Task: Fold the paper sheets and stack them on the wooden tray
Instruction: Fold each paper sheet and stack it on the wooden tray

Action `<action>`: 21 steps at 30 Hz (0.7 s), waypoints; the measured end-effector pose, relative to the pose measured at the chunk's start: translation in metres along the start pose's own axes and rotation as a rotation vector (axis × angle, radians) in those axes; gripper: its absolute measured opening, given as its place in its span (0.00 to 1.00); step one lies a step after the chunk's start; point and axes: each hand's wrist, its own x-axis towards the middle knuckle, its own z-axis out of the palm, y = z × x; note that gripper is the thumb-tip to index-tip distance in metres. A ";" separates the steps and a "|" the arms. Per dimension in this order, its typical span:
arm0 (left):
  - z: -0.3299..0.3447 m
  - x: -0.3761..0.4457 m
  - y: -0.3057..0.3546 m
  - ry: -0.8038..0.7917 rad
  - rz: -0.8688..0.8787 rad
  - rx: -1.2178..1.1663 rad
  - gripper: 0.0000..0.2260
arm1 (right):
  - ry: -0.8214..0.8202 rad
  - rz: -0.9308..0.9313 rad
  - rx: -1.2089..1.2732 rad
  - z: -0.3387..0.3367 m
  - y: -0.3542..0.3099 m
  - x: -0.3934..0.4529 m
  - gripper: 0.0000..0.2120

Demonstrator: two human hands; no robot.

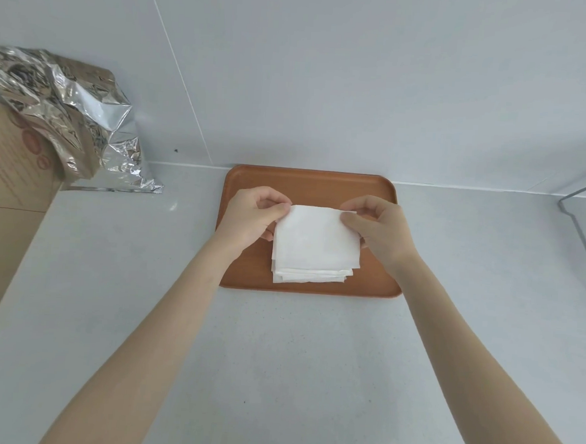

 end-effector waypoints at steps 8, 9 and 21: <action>0.010 0.017 -0.031 0.047 0.005 0.179 0.04 | 0.017 0.031 -0.122 0.016 0.032 0.017 0.09; 0.011 0.018 -0.033 0.045 0.006 0.191 0.04 | 0.020 0.037 -0.133 0.017 0.034 0.018 0.10; 0.019 0.010 -0.039 0.049 0.068 0.410 0.12 | 0.164 -0.076 -0.523 0.031 0.043 0.011 0.08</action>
